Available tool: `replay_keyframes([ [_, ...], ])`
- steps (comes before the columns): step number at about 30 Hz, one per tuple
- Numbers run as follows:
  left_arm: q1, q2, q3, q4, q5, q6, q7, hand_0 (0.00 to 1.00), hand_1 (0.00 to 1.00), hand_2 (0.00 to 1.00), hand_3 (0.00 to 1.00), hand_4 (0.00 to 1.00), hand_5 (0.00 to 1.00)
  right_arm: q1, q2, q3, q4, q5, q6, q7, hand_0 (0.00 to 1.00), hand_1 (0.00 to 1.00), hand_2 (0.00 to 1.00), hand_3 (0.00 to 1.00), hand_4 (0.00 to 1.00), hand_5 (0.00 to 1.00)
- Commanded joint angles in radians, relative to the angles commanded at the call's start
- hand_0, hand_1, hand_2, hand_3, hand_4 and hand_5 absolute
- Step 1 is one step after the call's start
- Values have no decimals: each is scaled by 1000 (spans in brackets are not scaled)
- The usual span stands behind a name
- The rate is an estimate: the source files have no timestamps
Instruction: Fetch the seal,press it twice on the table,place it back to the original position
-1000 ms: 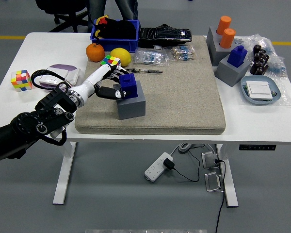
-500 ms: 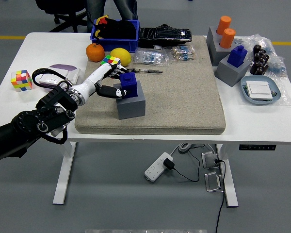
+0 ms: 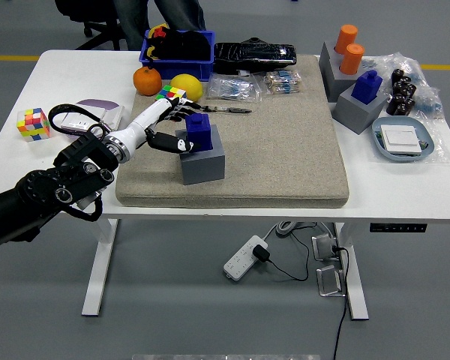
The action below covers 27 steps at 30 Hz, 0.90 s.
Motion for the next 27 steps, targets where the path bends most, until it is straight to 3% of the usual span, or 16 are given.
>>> replay_keyframes([
  [1, 1, 0, -2, 0, -4, -6, 2, 797, 807, 783, 796, 929, 2, 0, 0, 0, 0, 0, 0, 0, 835, 731, 699, 715, 748, 516],
  [2, 1, 1, -4, 1, -7, -14, 6, 930, 994, 991, 998, 998, 326, -1, 0, 0, 0, 0, 0, 0, 835, 731, 699, 714, 748, 517],
  [7, 1, 6, -15, 6, -40, -58, 0, 930, 994, 991, 998, 998, 326, -2, 2, 1, 0, 0, 0, 0, 835, 731, 699, 714, 748, 517],
  [8, 1, 8, -20, 8, -46, -64, -8, 998, 998, 998, 998, 998, 520, -2, 2, 1, 0, 0, 0, 0, 834, 731, 698, 714, 748, 516],
  [19, 2, 30, -45, 6, -62, -59, -52, 998, 998, 998, 998, 998, 559, -2, 3, 4, 0, -1, 0, 1, 835, 731, 699, 714, 748, 515],
  [27, 11, 86, -81, 61, -87, -2, -79, 959, 998, 998, 998, 998, 514, -6, 4, 14, -2, -2, -1, 0, 835, 731, 698, 714, 749, 515],
])
